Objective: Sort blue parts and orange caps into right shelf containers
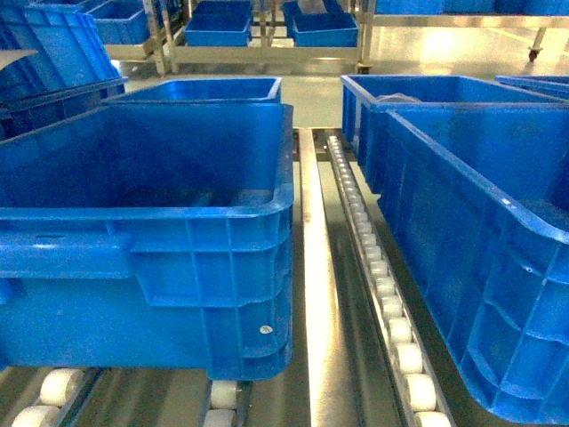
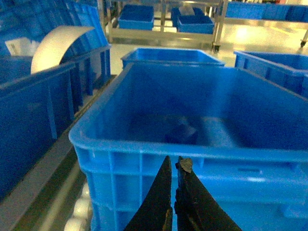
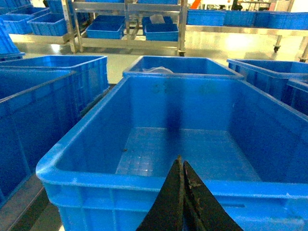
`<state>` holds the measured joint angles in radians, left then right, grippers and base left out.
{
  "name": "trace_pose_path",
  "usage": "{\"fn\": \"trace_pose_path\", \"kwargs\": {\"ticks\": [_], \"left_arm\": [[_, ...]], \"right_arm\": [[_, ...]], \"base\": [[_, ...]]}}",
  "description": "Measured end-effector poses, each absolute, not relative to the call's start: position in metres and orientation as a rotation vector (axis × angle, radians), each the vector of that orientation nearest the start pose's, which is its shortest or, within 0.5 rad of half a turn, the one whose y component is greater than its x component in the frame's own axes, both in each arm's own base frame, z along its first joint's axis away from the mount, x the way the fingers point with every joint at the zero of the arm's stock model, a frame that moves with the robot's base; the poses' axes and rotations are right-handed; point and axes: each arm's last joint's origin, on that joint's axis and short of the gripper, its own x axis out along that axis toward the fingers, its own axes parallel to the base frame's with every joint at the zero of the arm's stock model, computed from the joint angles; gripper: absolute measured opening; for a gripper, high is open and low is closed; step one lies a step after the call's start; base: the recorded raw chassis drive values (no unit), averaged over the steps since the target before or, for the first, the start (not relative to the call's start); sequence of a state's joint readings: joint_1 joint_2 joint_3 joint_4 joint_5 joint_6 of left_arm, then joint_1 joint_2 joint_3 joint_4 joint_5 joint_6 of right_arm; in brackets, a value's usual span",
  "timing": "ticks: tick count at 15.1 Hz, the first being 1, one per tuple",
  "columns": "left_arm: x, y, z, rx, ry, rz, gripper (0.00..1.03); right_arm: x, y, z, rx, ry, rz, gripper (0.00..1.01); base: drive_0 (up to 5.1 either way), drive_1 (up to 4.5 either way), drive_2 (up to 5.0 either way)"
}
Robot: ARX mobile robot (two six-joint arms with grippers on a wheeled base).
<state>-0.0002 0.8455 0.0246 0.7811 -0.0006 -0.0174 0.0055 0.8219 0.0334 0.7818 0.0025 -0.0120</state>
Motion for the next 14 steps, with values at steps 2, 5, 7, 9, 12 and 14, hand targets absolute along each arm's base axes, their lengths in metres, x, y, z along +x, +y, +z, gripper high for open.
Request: {"fn": "trace_pose_path", "kwargs": {"ticks": [2, 5, 7, 9, 12, 14], "left_arm": [[0.143, 0.0, 0.164, -0.017, 0.006, 0.0, 0.02], [0.135, 0.0, 0.166, -0.017, 0.004, 0.0, 0.02], [0.131, 0.0, 0.168, -0.017, -0.004, 0.0, 0.02], [0.128, 0.0, 0.169, -0.017, -0.005, 0.0, 0.02], [0.122, 0.0, 0.17, -0.017, -0.01, 0.0, 0.02], [0.118, 0.0, 0.17, -0.017, -0.011, 0.0, 0.02]], "right_arm": [[0.142, 0.001, 0.163, -0.011, 0.014, 0.003, 0.02], [0.135, 0.001, 0.167, -0.011, -0.001, 0.003, 0.02], [0.13, 0.001, 0.169, -0.011, -0.004, 0.003, 0.02], [0.127, 0.001, 0.17, -0.011, -0.009, 0.003, 0.02], [0.122, 0.001, 0.171, -0.011, -0.012, 0.003, 0.02], [0.118, 0.001, 0.171, -0.011, -0.014, 0.003, 0.02]], "base": [[0.0, 0.0, 0.0], [0.0, 0.0, 0.0], [0.0, 0.0, 0.0], [0.0, 0.0, 0.0], [0.0, 0.0, 0.0], [0.0, 0.0, 0.0]]}}
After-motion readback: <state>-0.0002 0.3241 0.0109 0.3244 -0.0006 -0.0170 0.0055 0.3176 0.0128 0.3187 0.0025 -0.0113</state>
